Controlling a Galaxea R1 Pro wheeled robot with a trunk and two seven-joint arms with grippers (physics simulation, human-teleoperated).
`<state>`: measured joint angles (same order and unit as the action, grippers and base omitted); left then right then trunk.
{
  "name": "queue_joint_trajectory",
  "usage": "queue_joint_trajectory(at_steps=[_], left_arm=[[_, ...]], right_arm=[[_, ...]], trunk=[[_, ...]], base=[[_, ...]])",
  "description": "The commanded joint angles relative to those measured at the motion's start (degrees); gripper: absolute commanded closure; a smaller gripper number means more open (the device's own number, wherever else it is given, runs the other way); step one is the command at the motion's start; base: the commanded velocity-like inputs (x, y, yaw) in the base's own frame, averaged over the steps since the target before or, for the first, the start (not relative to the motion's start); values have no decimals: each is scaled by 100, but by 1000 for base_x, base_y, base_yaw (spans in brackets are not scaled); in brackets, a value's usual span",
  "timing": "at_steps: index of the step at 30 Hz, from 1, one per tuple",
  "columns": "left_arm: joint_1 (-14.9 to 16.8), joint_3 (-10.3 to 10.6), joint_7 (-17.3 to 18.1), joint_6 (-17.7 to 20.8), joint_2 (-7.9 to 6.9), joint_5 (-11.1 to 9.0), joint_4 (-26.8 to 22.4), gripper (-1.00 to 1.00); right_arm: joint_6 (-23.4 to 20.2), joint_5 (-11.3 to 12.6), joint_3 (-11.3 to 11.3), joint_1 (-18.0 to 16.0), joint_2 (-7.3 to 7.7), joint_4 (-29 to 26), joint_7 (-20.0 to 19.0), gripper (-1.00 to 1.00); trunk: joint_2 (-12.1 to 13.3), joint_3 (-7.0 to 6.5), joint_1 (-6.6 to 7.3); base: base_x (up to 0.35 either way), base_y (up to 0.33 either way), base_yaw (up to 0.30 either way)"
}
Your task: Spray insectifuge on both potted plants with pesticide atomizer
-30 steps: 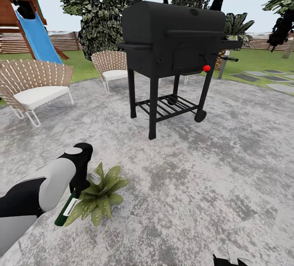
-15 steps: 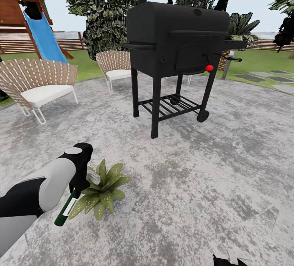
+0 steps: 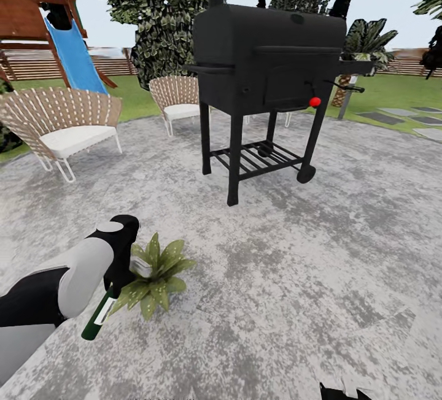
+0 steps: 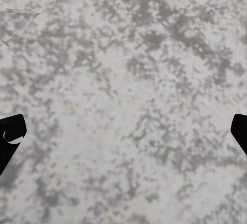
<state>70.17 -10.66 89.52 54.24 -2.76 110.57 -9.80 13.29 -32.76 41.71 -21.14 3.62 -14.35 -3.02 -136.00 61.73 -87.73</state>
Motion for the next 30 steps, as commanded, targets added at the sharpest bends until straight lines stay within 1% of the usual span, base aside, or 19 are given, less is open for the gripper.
queue_joint_trajectory(at_steps=[1, 13, 21, 24, 26, 29, 30], left_arm=[[4, -32, 48, 61, 3, 61, -4, 100], [4, -33, 48, 156, 9, 57, -13, 100], [0, -28, 48, 159, -1, 60, -13, 100], [-3, -31, 48, 162, -58, 56, -15, 100], [-10, -26, 48, 163, -87, 57, -137, 100], [-39, -22, 48, 156, -121, 60, -461, 100], [-47, -23, 48, 157, -173, 54, -560, 100]], right_arm=[[24, -29, 48, -4, -1, 3, -32, -100], [24, -29, 48, -4, -1, 3, -32, -100], [24, -29, 48, -5, -1, 3, -32, -100], [24, -29, 47, -4, -1, 3, -32, -100], [24, -29, 48, -4, -1, 3, -32, -100], [24, -29, 48, -4, -1, 3, -32, -100], [24, -29, 48, -4, -1, 3, -32, -100]], trunk=[[-2, 5, 1], [-2, 5, 1], [-2, 5, 1], [-2, 5, 1], [-2, 5, 1], [-2, 5, 1], [-2, 5, 1]], base=[[0, 0, 272], [0, -18, 276], [0, -270, 277], [-99, -254, 277], [-242, -175, 277], [-289, -113, 277], [-306, -89, 277]])
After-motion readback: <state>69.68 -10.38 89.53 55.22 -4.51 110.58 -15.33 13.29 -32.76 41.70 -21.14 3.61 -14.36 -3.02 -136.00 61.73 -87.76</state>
